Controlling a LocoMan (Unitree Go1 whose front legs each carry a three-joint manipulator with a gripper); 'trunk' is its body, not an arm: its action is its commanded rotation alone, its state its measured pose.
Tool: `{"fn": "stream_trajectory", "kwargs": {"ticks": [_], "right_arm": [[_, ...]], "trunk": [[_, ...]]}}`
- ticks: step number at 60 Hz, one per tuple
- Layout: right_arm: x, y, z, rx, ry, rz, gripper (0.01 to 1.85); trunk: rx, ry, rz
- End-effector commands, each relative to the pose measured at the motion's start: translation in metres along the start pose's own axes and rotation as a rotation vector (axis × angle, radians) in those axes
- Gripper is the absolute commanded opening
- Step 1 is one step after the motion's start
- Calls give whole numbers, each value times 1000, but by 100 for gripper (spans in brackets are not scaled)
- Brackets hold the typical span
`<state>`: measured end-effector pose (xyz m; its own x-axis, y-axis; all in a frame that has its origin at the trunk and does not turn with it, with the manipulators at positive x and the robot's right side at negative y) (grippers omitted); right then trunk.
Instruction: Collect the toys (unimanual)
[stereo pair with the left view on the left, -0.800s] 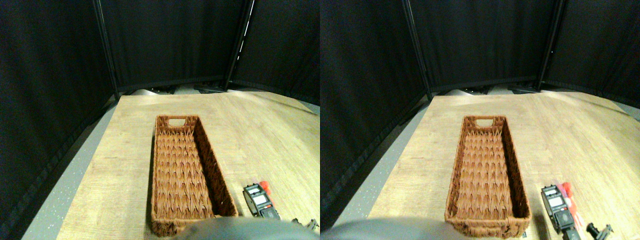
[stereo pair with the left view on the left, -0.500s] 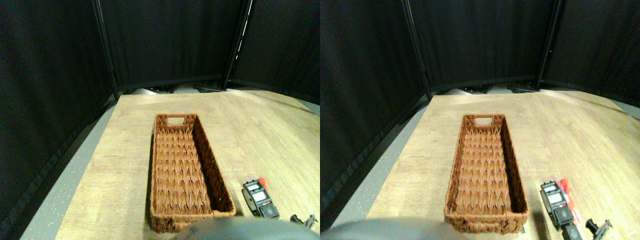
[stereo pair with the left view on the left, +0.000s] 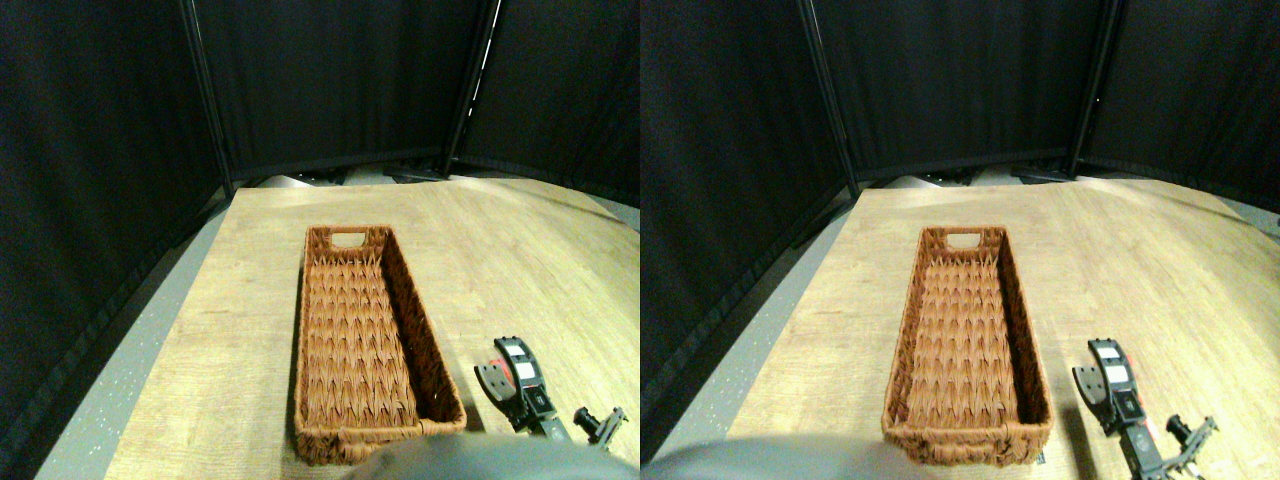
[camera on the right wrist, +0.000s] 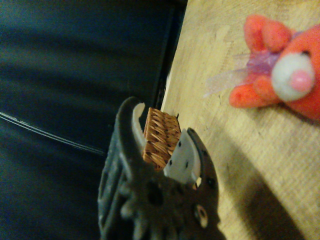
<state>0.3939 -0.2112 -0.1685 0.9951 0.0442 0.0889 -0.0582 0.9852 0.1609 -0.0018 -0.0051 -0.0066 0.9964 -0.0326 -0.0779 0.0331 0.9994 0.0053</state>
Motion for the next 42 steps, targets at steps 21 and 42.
{"fn": "stream_trajectory", "kwargs": {"ticks": [21,42], "right_arm": [[6,-18,8,465,-35,-167,61],[-2,-20,24,640,64,-155,75]], "trunk": [[-54,39,-42],[-98,45,-33]]}}
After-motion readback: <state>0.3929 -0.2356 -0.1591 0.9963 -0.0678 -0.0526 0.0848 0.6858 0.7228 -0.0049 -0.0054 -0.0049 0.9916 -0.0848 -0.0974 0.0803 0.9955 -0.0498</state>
